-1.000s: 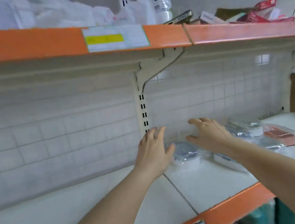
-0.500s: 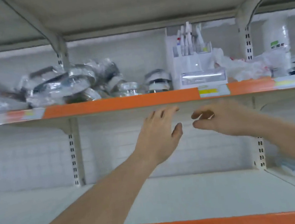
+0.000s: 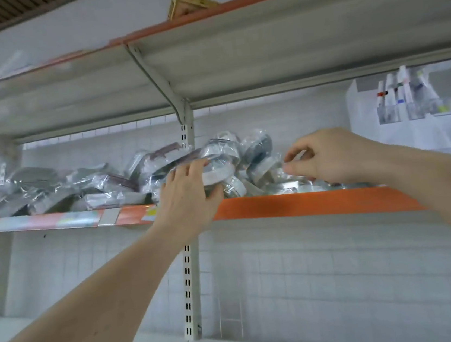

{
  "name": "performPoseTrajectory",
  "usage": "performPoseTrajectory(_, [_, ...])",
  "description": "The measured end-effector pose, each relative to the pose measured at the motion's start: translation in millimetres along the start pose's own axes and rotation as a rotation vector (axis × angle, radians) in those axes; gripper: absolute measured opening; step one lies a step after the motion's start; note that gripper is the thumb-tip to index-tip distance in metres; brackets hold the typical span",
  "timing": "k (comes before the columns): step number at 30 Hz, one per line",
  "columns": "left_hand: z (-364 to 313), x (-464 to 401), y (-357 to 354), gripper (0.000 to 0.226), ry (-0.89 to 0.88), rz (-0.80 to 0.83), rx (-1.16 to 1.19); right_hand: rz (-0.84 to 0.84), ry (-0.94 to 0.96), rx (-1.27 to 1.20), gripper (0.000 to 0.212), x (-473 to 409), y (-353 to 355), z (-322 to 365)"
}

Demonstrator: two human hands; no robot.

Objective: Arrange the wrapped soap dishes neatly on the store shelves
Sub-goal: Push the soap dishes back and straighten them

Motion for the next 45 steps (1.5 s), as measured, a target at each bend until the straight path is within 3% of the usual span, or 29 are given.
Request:
performPoseTrajectory(8, [54.3, -68.6, -53.3, 0.09, -0.042, 0.154, -0.197, -0.129, 0.072, 0.062, 0.046, -115.7, -39.7, 25.4])
performPoseTrajectory(11, [61.2, -80.9, -69.9, 0.088, -0.128, 0.189, -0.265, -0.164, 0.064, 0.147, 0.051, -141.5, -53.6, 30.0])
performPoseTrajectory(13, [66.0, -85.9, -70.0, 0.073, -0.17, 0.122, -0.276, -0.196, 0.068, 0.235, 0.055, -156.2, -61.4, 34.3])
performPoseTrajectory(16, [79.9, -84.9, -55.5, 0.062, -0.174, -0.043, -0.116, -0.241, 0.098, 0.353, 0.063, -177.5, -68.2, 43.6])
performPoseTrajectory(19, [95.9, -79.3, -40.0, 0.058, -0.187, -0.159, 0.05, -0.208, 0.101, 0.472, 0.089, -191.9, -80.6, 52.2])
performPoseTrajectory(21, [105.5, -76.5, -33.3, 0.061, -0.219, -0.187, 0.12, -0.157, 0.083, 0.417, 0.102, -201.9, -91.8, 59.2])
performPoseTrajectory(23, [112.4, -72.8, -28.5, 0.065, -0.264, -0.192, 0.147, -0.121, 0.047, 0.329, 0.094, -212.6, -104.9, 64.7])
performPoseTrajectory(26, [123.9, -68.5, -25.7, 0.079, -0.286, -0.164, 0.179, -0.182, 0.026, 0.303, 0.033, -214.8, -111.9, 72.5])
performPoseTrajectory(28, [134.9, -70.2, -26.0, 0.072, -0.28, -0.174, 0.212, -0.299, 0.005, 0.206, 0.02, -204.2, -97.4, 75.5])
performPoseTrajectory(32, [139.9, -75.5, -27.9, 0.063, -0.301, -0.199, 0.276, -0.55, -0.006, 0.064, 0.053, -177.9, -47.8, 73.4])
performPoseTrajectory(34, [128.4, -76.9, -26.5, 0.064, -0.336, -0.197, 0.289, -0.622, -0.028, 0.133, 0.06, -160.3, -25.7, 67.8])
performPoseTrajectory(41, [44.0, -74.2, -22.4, 0.062, -0.47, -0.288, 0.384, -0.59, -0.091, 0.467, 0.057, -68.1, 29.3, 15.9])
performPoseTrajectory(45, [-42.6, -66.2, -19.2, 0.068, -0.537, -0.286, 0.52, -0.619, -0.192, 0.582, 0.058, 13.1, 80.6, -22.4])
Point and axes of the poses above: each hand's wrist, its own x-axis away from the middle knuckle, its own y-axis out of the back of the hand, z = x × y, the point moved 7 cm from there along -x, towards the middle knuckle, and after that the axes turned 9 degrees about -y, right-handed, at the moved point
